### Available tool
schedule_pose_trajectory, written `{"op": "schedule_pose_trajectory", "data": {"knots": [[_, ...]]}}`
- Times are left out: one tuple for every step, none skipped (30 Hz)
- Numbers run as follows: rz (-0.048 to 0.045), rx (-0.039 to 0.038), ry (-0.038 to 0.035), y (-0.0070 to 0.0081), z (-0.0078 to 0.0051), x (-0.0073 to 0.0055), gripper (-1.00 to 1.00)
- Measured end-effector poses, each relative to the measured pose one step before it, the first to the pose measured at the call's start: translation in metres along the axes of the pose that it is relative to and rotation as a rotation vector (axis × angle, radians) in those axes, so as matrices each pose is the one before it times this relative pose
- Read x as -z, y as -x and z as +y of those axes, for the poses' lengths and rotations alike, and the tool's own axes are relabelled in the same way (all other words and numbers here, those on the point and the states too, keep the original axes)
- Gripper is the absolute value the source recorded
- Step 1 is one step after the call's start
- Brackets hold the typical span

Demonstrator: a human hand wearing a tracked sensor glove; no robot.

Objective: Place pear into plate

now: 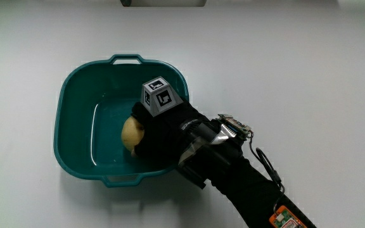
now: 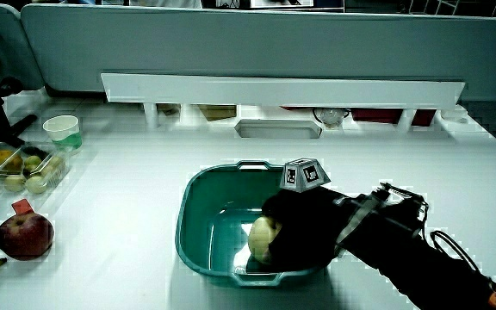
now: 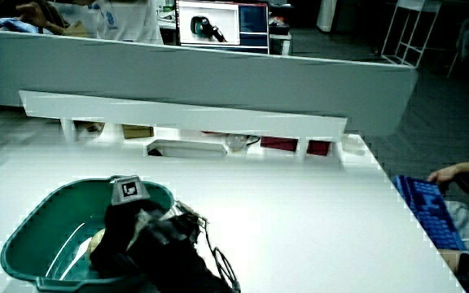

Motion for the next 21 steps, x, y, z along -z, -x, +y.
{"op": "schedule_pose_trajectory", "data": {"knots": [[-0.01274, 0.01112, -0.00882, -0.00043, -0.0007, 0.00019, 0.0], [0.00757, 0.00283, 0.01064, -0.00086, 0.00059, 0.00123, -0.04], [0.00687, -0.00023, 0.003, -0.00105, 0.00101, 0.00139, -0.08], [0.00445, -0.00078, -0.00541, 0.0, -0.00184, -0.00081, -0.12], [-0.00297, -0.00078, 0.0061, 0.00017, 0.00006, 0.00055, -0.15], [-0.00788, 0.01184, -0.01033, 0.00032, -0.00046, 0.00012, -0.19], [0.00305, -0.01511, 0.02713, 0.00008, 0.00127, 0.00134, -0.23], [0.00704, 0.01145, 0.00464, -0.00143, 0.00138, 0.00107, -0.27], [0.00945, -0.00027, -0.00814, -0.00092, -0.00133, -0.00056, -0.31], [0.00415, 0.00417, 0.00964, -0.00202, 0.00131, 0.0011, -0.35], [-0.01047, 0.01336, -0.02127, -0.00156, -0.00132, -0.00086, -0.38], [0.03077, -0.02026, 0.00639, -0.00135, -0.00276, -0.00132, -0.42], [0.00968, -0.01442, -0.02443, -0.00054, -0.00438, -0.00285, -0.46], [-0.01192, 0.01934, 0.00435, -0.00109, -0.00325, -0.00183, -0.5], [0.01275, -0.02075, -0.00106, -0.00128, -0.003, -0.00141, -0.54], [0.00385, -0.01331, 0.00718, -0.00068, -0.00443, -0.0022, -0.58], [0.01241, -0.00194, 0.009, -0.00108, -0.00412, -0.00159, -0.62], [-0.02278, 0.05485, -0.01217, -0.00283, -0.00198, 0.0006, -0.65], [-0.02234, 0.00058, 0.02032, -0.00123, -0.00412, 0.00042, -0.69], [-0.04139, 0.07953, -0.09126, -0.00232, -0.00733, -0.0016, -0.73], [-0.02532, 0.05764, 0.04262, -0.0026, -0.00648, -0.00008, -0.77]]}}
